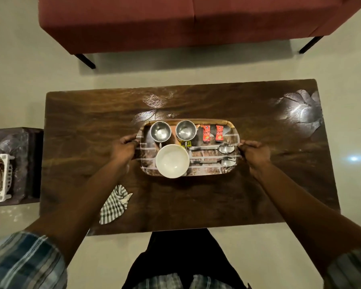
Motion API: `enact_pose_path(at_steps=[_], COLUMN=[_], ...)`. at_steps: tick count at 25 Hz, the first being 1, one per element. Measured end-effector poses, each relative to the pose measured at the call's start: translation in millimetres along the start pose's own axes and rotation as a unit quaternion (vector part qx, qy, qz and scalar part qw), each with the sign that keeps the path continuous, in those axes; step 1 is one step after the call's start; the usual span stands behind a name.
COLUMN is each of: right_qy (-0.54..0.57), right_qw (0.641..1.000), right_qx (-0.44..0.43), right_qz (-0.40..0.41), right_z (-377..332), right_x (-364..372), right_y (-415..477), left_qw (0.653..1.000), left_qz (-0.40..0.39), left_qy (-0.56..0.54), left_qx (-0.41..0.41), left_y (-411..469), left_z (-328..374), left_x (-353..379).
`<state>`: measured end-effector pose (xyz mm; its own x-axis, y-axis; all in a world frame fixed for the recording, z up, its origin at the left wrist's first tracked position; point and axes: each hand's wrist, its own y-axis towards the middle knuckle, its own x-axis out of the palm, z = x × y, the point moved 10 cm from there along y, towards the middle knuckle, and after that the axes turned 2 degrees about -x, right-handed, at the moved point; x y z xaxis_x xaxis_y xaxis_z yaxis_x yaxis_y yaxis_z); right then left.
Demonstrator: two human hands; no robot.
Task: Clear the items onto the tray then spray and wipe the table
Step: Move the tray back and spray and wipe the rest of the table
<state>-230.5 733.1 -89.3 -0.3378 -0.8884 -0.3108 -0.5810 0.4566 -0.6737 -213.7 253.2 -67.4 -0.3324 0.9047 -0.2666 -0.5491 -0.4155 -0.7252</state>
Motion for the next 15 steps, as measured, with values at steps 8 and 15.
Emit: enact_pose_path(at_steps=[8, 15], right_qy=[-0.006, -0.008], right_qw=[0.999, 0.998], right_qx=[0.021, 0.037], right_qz=[0.032, 0.045], right_z=[42, 59], right_x=[13, 14], right_y=[58, 72], left_qw=[0.999, 0.999], left_qz=[0.005, 0.006], left_qy=[0.018, 0.017], left_qx=[-0.032, -0.037], left_y=[61, 88], left_z=[-57, -79], left_x=[36, 50])
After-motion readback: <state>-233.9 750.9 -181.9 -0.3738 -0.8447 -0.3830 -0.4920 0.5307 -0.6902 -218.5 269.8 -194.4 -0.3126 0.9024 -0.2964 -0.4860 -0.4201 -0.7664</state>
